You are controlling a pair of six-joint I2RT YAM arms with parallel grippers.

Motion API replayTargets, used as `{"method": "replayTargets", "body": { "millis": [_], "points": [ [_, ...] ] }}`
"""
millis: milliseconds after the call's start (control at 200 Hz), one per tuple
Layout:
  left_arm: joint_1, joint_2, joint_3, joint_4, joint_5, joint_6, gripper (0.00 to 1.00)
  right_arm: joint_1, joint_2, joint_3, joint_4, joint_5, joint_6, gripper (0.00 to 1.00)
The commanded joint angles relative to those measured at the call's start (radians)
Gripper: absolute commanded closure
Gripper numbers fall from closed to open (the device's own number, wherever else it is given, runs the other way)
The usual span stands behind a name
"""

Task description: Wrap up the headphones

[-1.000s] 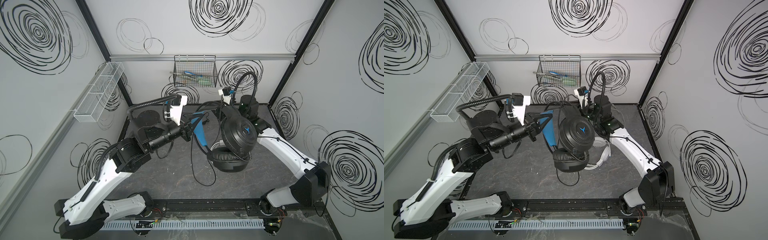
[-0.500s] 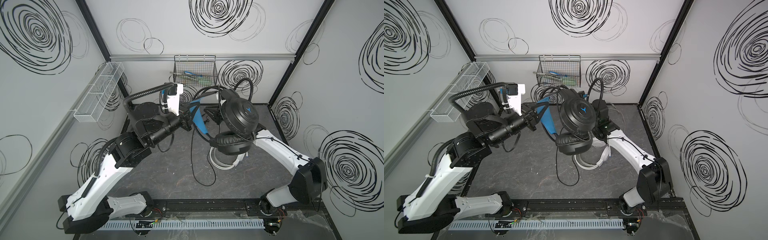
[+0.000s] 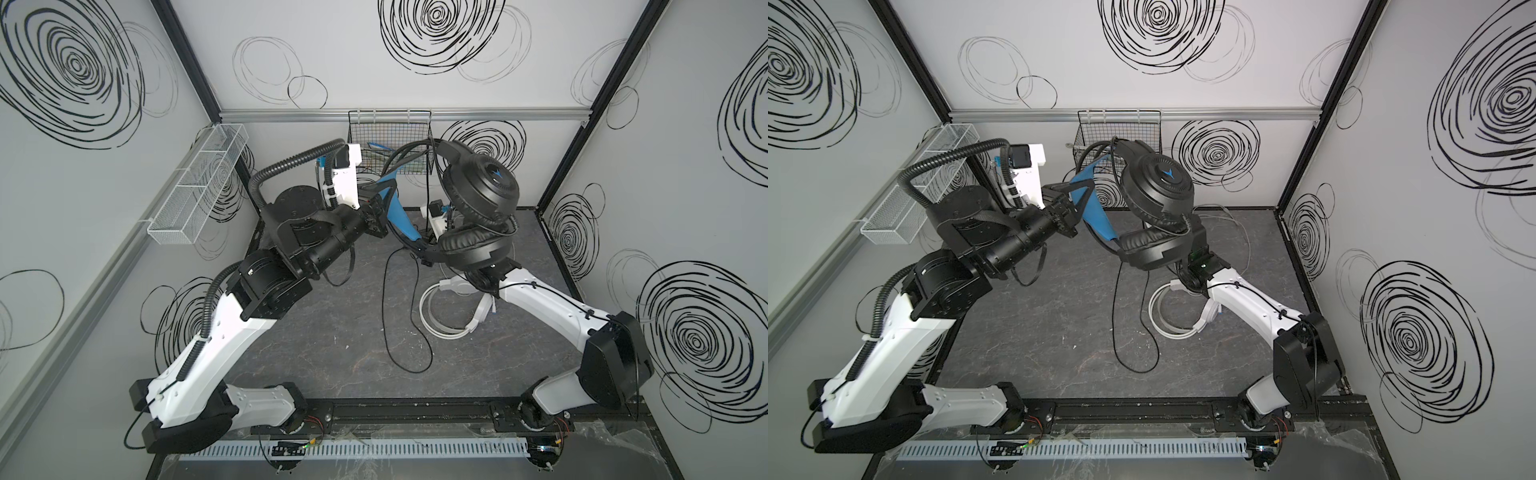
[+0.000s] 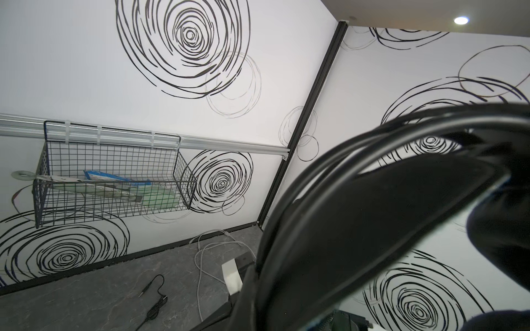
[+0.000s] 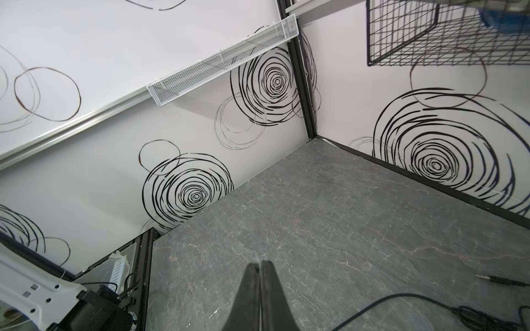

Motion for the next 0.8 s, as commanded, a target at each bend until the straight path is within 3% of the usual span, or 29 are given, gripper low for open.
{"method": "replayTargets", "body": {
  "millis": [0,260,795],
  "points": [
    [0.016,-0.004,0.063,0.152,-0.015,-0.059,1.0,0.005,-0.04,-0.023,0.029,-0.032,0.016,0.95],
    [0.061,-0.004,0.085,0.134,-0.062,-0.059,1.0,0.005,-0.069,-0.063,0.023,-0.048,0.018,0.97],
    [0.086,-0.115,-0.049,0.186,-0.358,-0.125,1.0,0.006,-0.069,-0.071,-0.052,0.033,-0.002,0.98]
  ]
}}
